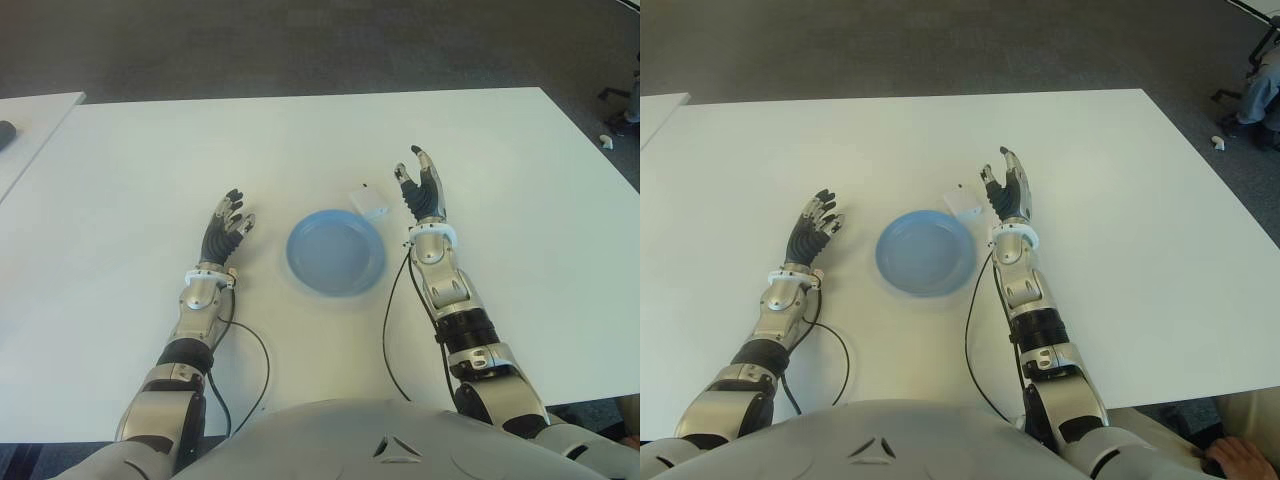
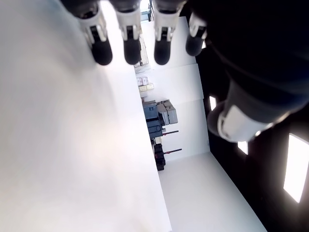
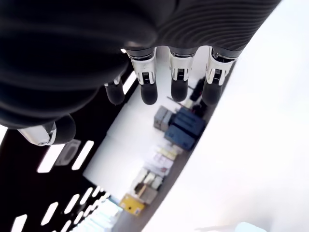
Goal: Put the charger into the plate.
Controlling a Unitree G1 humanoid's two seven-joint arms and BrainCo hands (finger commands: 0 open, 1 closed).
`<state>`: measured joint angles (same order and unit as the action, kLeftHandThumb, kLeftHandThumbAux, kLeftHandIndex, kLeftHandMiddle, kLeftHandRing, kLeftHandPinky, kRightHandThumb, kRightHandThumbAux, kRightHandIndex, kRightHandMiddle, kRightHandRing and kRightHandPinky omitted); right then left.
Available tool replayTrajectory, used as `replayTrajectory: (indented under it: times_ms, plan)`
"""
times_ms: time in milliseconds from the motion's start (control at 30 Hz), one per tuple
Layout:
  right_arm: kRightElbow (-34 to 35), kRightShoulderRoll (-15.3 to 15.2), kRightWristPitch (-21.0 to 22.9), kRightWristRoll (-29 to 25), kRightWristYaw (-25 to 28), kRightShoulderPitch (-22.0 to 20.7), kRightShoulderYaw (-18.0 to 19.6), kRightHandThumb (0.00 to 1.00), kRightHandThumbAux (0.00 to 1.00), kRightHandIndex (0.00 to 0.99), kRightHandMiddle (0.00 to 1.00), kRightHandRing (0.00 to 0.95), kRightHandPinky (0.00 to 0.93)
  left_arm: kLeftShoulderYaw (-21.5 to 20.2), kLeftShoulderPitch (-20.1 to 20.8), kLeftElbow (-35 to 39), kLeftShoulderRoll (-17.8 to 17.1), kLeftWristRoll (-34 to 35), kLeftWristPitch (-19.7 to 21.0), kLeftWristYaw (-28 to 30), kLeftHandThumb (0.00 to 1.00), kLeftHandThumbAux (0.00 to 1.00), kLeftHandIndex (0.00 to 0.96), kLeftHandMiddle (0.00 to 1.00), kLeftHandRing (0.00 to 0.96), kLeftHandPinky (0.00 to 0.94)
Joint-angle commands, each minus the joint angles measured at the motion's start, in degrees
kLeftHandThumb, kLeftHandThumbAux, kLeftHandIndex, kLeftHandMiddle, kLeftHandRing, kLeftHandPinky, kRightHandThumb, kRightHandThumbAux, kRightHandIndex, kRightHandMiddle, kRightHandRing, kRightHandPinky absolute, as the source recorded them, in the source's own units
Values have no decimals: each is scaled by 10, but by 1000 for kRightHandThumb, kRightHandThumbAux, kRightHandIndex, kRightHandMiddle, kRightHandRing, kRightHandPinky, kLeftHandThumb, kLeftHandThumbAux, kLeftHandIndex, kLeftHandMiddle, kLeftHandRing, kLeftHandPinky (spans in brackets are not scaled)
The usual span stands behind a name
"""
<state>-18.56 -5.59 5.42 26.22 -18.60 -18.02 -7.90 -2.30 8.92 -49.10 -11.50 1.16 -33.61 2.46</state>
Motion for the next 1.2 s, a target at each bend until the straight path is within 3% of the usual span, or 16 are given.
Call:
replayTrajectory:
  times_ms: [33,367,667,833,1200]
  plan:
    - [-55,-13,10,15,16,-31,-19,396,235,0,0,0,2,22,-99,-113,63,-11,86,19,41,633,0,109,111,90]
    - [-214,-9,-24,28,5,-118,-57,371,208,0,0,0,0,24,-103,-108,64,-13,85,16,31,644,0,108,111,103]
    - [-383,9,-16,100,-15,-198,-148,346,154,0,0,0,0,22,-104,-106,67,-11,87,14,35,632,0,112,119,121]
    - [-456,25,-4,125,3,-232,-189,348,129,0,0,0,0,20,-106,-104,69,-9,90,15,41,625,0,119,127,126]
    - [-533,47,21,137,42,-276,-225,379,109,0,0,0,0,21,-106,-105,71,-9,91,16,38,617,0,117,122,108]
